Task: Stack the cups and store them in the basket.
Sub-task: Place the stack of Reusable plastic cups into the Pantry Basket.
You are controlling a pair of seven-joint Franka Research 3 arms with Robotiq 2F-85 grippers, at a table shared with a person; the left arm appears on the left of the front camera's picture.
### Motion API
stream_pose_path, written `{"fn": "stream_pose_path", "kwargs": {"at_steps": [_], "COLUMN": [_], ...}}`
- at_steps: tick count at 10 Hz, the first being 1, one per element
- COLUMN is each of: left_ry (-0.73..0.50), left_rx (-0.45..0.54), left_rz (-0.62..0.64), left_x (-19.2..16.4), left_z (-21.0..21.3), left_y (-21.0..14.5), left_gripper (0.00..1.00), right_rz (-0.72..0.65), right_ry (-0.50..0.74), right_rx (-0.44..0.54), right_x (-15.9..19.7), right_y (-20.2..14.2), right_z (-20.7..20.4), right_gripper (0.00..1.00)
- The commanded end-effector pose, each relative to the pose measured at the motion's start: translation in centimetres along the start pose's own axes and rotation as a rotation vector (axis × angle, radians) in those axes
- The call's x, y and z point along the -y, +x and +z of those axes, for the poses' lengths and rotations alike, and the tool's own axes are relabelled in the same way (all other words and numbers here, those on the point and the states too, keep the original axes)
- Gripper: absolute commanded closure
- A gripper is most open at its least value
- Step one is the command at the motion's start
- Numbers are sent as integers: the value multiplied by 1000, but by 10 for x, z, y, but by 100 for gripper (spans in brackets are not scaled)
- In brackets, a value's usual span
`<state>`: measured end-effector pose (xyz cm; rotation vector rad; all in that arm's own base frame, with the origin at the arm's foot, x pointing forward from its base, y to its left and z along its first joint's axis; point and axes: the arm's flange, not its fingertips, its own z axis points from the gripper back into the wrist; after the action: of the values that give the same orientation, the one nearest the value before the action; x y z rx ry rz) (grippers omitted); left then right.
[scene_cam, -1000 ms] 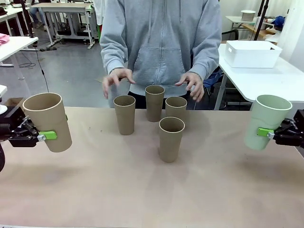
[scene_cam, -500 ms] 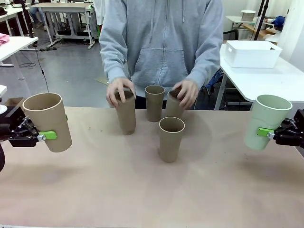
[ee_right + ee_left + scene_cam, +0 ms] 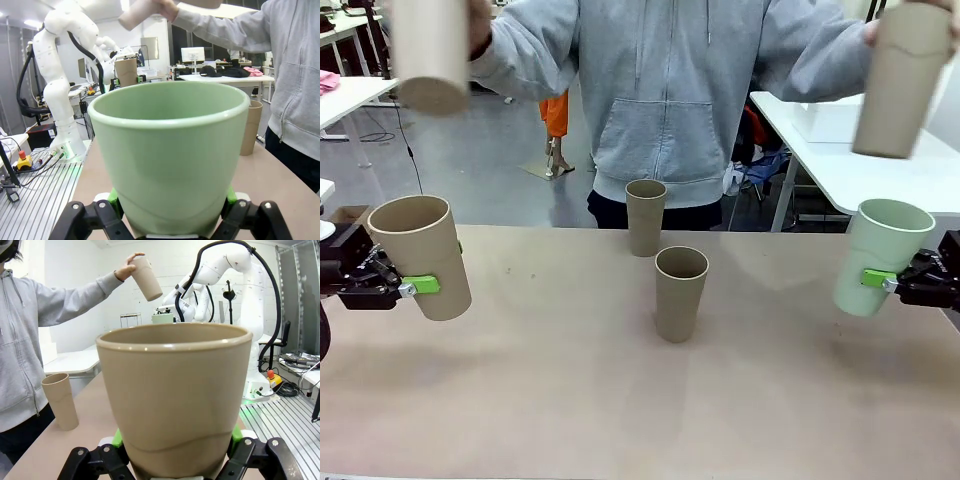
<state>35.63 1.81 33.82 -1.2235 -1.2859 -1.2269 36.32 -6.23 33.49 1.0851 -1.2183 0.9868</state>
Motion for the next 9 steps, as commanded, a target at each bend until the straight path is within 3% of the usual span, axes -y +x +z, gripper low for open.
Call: {"fn": "stream_pose_path", "kwargs": {"at_steps": [1, 9], "left_ry": [-1, -1], "left_rx": [2, 2], "left_rz": [-4, -4], "left_x": [0, 0], "left_z": [-1, -1], "left_y": [2, 2], "left_gripper": [16, 16], "right_rz": [13, 13], "right_ry": [0, 0], "right_rx": [-9, -9], "right_x": [0, 0], "right_y": [1, 1], "right_z": [-2, -2], "right_gripper": [16, 16]}}
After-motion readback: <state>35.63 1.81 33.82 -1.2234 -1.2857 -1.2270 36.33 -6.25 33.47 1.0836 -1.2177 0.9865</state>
